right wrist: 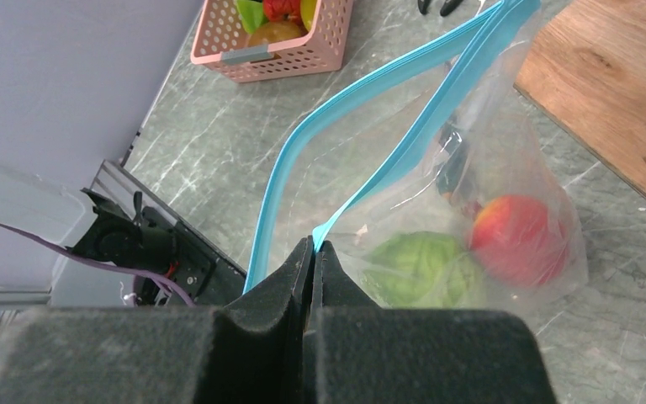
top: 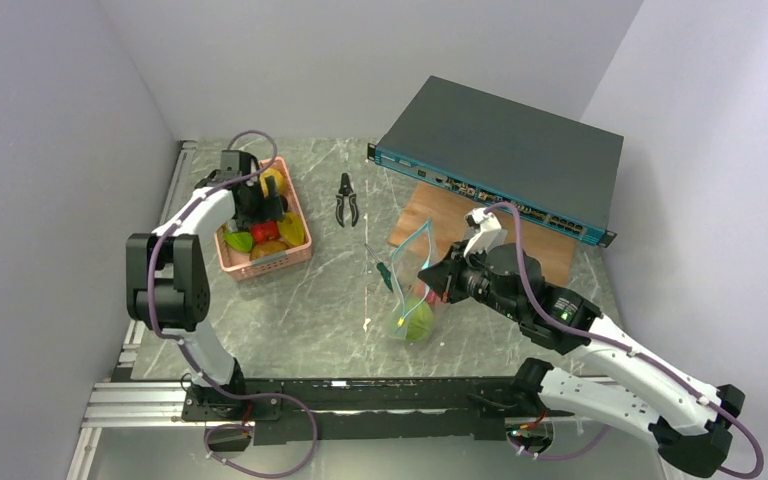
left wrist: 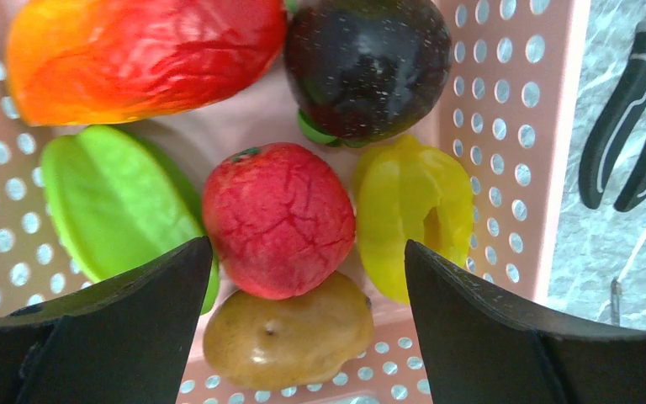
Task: Place the food in the zip-top bag and seal the zipper
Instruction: Pick up the fake fruit from the bin, then place the fake fruit in the zipper food storage bag.
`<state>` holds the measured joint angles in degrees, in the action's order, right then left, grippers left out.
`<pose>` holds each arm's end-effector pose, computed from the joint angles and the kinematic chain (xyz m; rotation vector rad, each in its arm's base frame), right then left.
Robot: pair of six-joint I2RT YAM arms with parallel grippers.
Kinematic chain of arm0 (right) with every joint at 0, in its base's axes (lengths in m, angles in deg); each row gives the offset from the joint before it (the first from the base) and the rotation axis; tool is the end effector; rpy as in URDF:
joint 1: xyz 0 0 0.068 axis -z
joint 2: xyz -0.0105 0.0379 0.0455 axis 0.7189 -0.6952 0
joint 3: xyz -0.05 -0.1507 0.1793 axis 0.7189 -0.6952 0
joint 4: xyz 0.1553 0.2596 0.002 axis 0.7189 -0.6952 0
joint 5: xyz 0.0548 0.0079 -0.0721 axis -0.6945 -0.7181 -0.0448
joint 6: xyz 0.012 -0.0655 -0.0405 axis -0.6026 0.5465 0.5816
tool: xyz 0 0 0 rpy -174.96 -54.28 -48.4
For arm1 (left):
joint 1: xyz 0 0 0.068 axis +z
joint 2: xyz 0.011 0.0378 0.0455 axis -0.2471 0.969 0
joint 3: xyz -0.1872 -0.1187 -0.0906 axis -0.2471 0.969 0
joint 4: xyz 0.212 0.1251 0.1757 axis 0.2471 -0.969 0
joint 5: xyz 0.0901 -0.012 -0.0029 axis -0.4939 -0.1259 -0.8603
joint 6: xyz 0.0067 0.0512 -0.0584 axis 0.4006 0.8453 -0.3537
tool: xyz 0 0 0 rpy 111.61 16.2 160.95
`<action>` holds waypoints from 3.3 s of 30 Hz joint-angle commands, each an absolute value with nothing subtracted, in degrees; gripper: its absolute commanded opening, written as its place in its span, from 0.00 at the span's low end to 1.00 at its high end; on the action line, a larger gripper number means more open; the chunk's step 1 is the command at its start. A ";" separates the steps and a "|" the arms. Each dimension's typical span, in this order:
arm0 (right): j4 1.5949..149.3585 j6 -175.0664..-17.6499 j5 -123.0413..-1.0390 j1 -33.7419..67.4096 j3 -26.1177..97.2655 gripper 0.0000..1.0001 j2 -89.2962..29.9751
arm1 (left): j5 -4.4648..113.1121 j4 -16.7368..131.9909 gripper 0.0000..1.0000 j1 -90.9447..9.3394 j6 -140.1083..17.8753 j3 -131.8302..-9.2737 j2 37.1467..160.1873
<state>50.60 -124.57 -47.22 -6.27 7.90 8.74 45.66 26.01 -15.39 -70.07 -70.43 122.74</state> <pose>0.1685 0.2039 0.3069 -0.2152 2.0154 0.8828 0.4179 -0.0074 0.1423 -0.4366 2.5330 -0.1342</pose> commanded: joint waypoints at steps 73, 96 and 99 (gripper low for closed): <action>67.55 -128.96 -56.06 -11.20 13.51 0.00 -5.79 | 86.53 37.26 0.42 -48.17 -43.08 -58.40 91.68; 64.66 -129.80 -50.45 -12.29 6.38 0.00 1.57 | 75.70 40.67 0.92 -49.70 -40.26 -53.15 80.83; 62.45 -128.67 -50.04 -12.24 8.17 0.00 0.99 | 68.68 43.82 0.91 -49.32 -40.38 -50.48 76.70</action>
<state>62.71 -129.22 -51.59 -11.99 6.68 0.48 76.96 38.42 -49.53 -41.40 -53.08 82.05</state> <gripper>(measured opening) 0.010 0.917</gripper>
